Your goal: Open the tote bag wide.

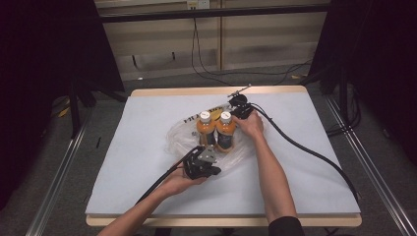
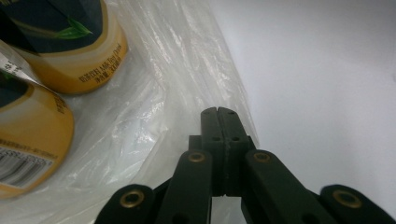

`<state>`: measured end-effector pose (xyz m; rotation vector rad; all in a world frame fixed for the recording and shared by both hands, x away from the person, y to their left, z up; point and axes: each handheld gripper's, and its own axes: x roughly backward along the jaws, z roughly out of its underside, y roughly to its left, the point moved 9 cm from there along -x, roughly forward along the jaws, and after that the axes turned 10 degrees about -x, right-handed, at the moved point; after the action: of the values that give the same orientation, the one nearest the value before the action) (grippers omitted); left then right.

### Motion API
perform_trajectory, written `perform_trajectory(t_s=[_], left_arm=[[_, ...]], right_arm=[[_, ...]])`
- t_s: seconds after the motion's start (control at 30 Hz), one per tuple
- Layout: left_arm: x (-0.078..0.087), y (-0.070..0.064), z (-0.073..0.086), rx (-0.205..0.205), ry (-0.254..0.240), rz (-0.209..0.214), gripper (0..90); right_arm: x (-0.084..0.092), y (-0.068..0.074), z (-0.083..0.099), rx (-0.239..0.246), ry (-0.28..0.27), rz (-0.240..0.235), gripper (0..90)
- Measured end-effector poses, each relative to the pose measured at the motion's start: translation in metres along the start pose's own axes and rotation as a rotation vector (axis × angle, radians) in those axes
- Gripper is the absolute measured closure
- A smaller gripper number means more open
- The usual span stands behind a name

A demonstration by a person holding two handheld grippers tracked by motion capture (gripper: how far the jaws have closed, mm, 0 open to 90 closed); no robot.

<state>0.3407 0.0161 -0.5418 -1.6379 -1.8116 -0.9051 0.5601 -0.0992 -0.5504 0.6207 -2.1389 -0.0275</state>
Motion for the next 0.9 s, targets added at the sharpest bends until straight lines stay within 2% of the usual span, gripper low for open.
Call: perform_trajectory(t_s=[0.13, 0.2, 0.23, 0.3, 0.37, 0.43, 0.47, 0.5, 0.53, 0.57, 0.63, 0.67, 0.7, 0.77, 0.83, 0.87, 0.9], left_arm=[[0.002, -0.004, 0.002, 0.007, -0.021, 0.013, 90.0], [0.004, -0.004, 0.004, 0.003, -0.017, 0.038, 90.0], [0.003, -0.004, 0.003, 0.002, -0.018, 0.021, 90.0], [0.003, -0.004, 0.003, 0.001, -0.008, 0.029, 90.0], [0.003, -0.002, 0.004, 0.017, -0.018, 0.037, 90.0], [0.003, -0.002, 0.004, 0.025, -0.033, 0.054, 90.0], [0.003, -0.001, 0.004, 0.018, -0.032, 0.045, 90.0], [0.004, -0.001, 0.005, 0.023, -0.014, 0.047, 90.0], [0.002, 0.001, 0.003, 0.029, -0.048, 0.044, 90.0], [0.002, 0.002, 0.003, 0.043, -0.049, 0.035, 90.0], [0.002, 0.005, 0.003, 0.061, -0.066, 0.046, 90.0], [0.001, 0.006, 0.002, 0.073, -0.076, 0.039, 90.0], [0.003, 0.006, 0.003, 0.075, -0.073, 0.050, 90.0], [0.005, 0.009, 0.001, 0.098, -0.105, 0.037, 90.0], [0.011, 0.012, -0.002, 0.115, -0.130, 0.022, 85.4], [0.013, 0.012, -0.004, 0.131, -0.160, 0.018, 84.3], [0.015, 0.012, -0.005, 0.133, -0.178, 0.016, 83.0]], right_arm=[[-0.002, -0.005, -0.004, -0.010, -0.009, 0.013, 90.0], [-0.002, -0.007, -0.005, -0.022, 0.002, 0.041, 90.0], [-0.002, -0.009, -0.006, -0.024, 0.002, 0.067, 90.0], [-0.003, -0.012, -0.009, -0.037, 0.005, 0.078, 90.0], [-0.003, -0.014, -0.010, -0.045, 0.004, 0.096, 90.0], [-0.003, -0.014, -0.010, -0.047, 0.005, 0.088, 90.0], [-0.003, -0.014, -0.010, -0.039, 0.005, 0.084, 90.0], [-0.002, -0.010, -0.008, -0.020, 0.015, 0.064, 90.0], [-0.002, -0.008, -0.007, -0.010, 0.021, 0.051, 90.0], [0.000, -0.004, -0.006, 0.007, 0.029, 0.029, 90.0], [0.004, 0.001, -0.005, 0.013, 0.019, 0.010, 90.0], [0.009, 0.007, -0.006, 0.022, 0.000, -0.030, 90.0], [0.009, 0.007, -0.006, 0.022, 0.000, -0.030, 90.0], [0.016, 0.012, -0.007, 0.031, -0.009, -0.060, 90.0], [0.025, 0.018, -0.009, 0.052, -0.025, -0.073, 90.0], [0.031, 0.022, -0.008, 0.059, -0.029, -0.084, 84.9], [0.036, 0.024, -0.007, 0.066, -0.030, -0.085, 83.7]])
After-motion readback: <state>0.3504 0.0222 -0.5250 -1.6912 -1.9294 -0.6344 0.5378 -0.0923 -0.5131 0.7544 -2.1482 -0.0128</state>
